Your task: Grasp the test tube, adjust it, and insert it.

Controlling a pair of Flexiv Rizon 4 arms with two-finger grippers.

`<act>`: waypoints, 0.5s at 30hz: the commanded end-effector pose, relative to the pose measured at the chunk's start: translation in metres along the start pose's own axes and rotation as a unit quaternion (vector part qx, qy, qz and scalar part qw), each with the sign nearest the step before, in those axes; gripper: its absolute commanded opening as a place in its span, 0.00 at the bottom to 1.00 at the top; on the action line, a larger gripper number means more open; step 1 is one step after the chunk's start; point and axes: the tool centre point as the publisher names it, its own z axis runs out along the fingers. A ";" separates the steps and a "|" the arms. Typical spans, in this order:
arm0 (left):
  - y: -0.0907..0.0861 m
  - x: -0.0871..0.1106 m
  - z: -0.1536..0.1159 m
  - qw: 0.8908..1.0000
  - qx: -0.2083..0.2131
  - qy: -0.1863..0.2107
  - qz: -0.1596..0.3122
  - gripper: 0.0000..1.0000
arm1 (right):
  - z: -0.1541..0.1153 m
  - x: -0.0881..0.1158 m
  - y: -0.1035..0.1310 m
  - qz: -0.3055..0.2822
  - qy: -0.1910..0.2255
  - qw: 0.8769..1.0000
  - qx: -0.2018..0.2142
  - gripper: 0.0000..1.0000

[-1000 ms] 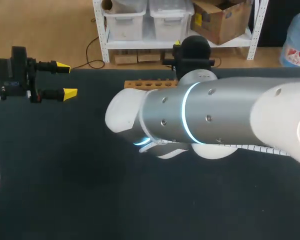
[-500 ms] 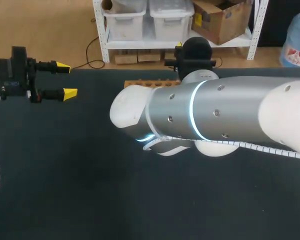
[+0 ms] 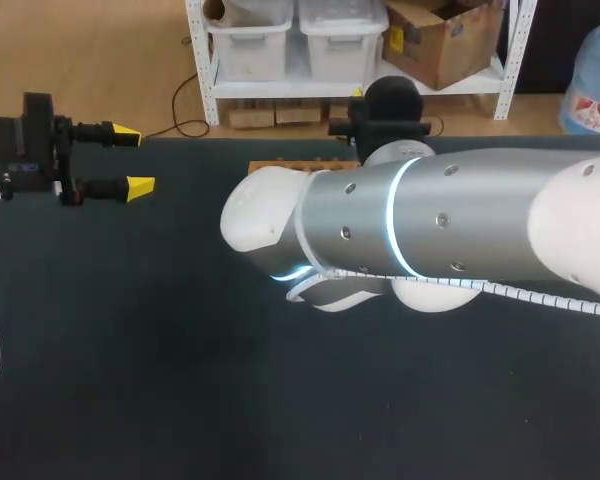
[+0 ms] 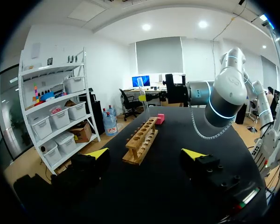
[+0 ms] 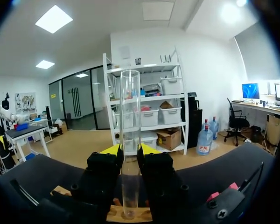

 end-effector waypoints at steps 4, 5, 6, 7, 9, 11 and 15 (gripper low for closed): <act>-0.001 0.002 0.000 1.000 -0.002 -0.003 0.002 1.00 | 0.001 0.002 -0.001 0.001 0.004 1.000 -0.003 0.00; -0.001 0.002 0.000 1.000 -0.002 -0.003 0.002 1.00 | 0.001 0.003 -0.001 0.001 0.005 1.000 -0.003 0.00; -0.001 0.002 0.000 1.000 -0.002 -0.003 0.002 1.00 | 0.001 0.003 -0.001 0.002 0.005 1.000 -0.003 0.00; -0.001 0.002 0.000 1.000 -0.002 -0.003 0.002 1.00 | 0.001 0.003 0.000 0.002 0.006 1.000 -0.003 0.00; -0.001 0.002 0.000 1.000 -0.002 -0.003 0.002 1.00 | 0.000 0.005 0.000 0.003 0.008 1.000 -0.004 0.00; -0.001 0.002 0.000 1.000 -0.002 -0.003 0.002 1.00 | -0.001 0.006 0.001 0.003 0.010 1.000 -0.005 0.00; -0.001 0.002 0.000 1.000 -0.002 -0.003 0.002 1.00 | -0.003 0.012 0.002 0.003 0.019 1.000 -0.007 0.00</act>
